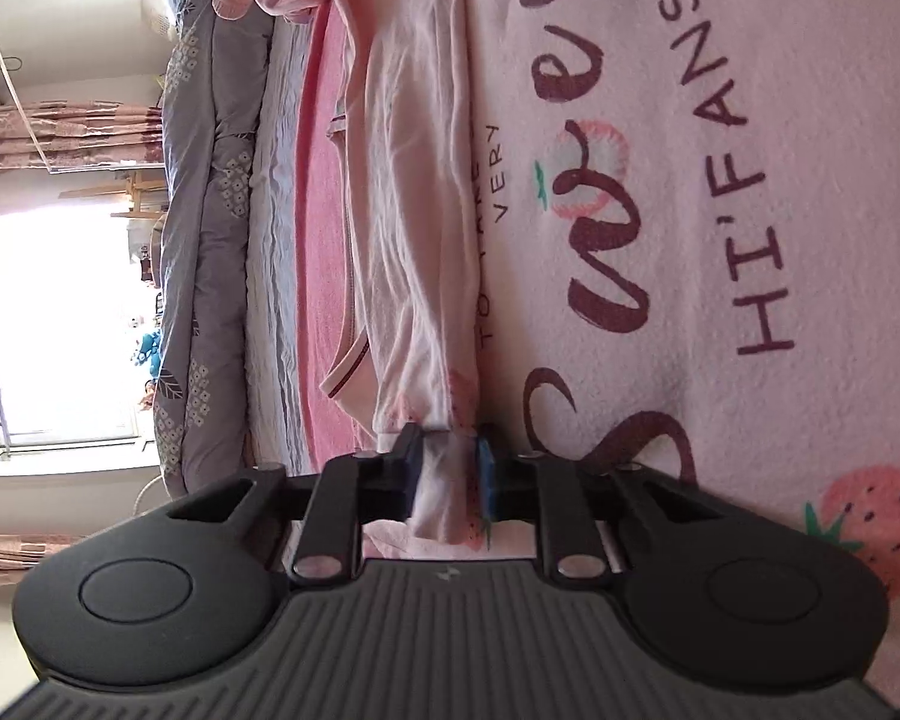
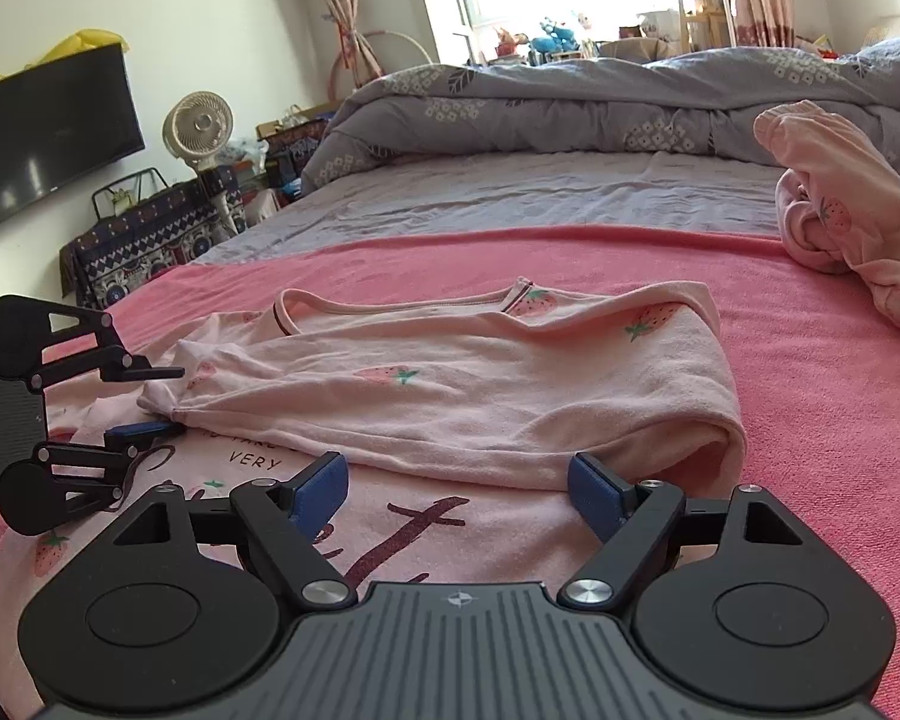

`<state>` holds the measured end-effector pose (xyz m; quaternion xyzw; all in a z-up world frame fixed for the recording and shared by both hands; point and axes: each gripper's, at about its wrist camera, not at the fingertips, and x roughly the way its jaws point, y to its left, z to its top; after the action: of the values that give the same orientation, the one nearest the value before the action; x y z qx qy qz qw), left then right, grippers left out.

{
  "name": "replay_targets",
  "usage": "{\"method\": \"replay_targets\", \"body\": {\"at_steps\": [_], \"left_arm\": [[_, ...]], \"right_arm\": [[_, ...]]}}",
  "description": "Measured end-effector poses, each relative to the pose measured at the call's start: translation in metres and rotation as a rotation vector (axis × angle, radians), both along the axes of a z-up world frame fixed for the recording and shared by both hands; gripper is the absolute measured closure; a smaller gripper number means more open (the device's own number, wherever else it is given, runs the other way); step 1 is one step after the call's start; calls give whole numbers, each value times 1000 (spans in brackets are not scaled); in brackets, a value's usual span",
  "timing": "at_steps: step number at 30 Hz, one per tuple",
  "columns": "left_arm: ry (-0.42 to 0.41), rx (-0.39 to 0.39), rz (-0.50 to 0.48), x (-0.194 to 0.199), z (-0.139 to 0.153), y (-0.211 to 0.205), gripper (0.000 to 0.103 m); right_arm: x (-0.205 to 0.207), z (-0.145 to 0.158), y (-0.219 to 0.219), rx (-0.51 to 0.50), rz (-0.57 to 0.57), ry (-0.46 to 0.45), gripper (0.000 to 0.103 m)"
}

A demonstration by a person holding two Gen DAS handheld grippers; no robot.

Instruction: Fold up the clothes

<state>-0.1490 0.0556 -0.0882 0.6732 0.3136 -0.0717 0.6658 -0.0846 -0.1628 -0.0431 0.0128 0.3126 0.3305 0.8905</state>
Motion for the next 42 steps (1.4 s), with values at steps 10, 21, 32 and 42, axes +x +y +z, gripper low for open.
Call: {"method": "replay_targets", "body": {"at_steps": [10, 21, 32, 42], "left_arm": [[-109, 9, 58, 8, 3, 13, 96], [-166, -60, 104, 6, 15, 21, 83], [-227, -2, 7, 3, -11, 16, 97], [-223, -59, 137, 12, 18, 34, 98]], "right_arm": [[-14, 10, 0, -245, -50, -149, 21], [-6, 0, -17, -344, -134, -191, 21], [-6, -7, -11, -348, -120, -176, 19], [-3, -8, -16, -315, -131, -151, 18]]}}
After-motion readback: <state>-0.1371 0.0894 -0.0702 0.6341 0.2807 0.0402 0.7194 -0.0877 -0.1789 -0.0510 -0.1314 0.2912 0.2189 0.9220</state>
